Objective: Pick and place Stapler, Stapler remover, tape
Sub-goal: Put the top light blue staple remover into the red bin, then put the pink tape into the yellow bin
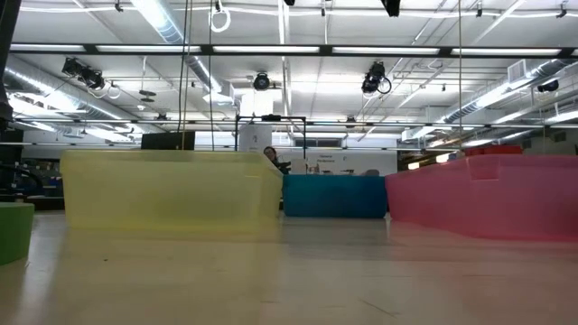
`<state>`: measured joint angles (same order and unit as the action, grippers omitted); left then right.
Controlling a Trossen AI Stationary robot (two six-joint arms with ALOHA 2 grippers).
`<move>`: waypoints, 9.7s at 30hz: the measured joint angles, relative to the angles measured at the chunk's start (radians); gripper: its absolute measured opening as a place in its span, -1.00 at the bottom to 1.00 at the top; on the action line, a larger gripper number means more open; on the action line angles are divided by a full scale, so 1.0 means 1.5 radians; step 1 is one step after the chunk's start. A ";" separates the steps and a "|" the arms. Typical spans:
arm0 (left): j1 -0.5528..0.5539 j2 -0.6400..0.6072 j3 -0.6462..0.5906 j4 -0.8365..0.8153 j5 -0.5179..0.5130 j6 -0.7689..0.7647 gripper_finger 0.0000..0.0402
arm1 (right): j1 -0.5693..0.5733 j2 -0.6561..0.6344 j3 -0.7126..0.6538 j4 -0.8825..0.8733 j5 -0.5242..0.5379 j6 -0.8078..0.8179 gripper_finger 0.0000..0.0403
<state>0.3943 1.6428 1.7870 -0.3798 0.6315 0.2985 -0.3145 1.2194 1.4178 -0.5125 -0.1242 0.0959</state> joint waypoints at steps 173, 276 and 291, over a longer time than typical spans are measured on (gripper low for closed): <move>0.215 -0.042 -0.507 -0.249 -0.453 -0.327 0.56 | 0.015 -0.024 -0.126 0.032 0.005 0.023 -0.40; 0.041 0.052 -0.144 -0.562 -0.413 -0.281 -0.51 | 0.014 -0.024 -0.126 0.010 0.025 0.011 -0.40; -0.120 0.052 -0.129 -0.620 -0.387 -0.304 -0.51 | 0.014 -0.024 -0.126 -0.005 0.025 -0.031 -0.40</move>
<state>0.2144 1.7203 1.5936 -1.3103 0.0513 -0.1580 -0.2939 1.1828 1.2282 -0.5198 -0.0864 0.0499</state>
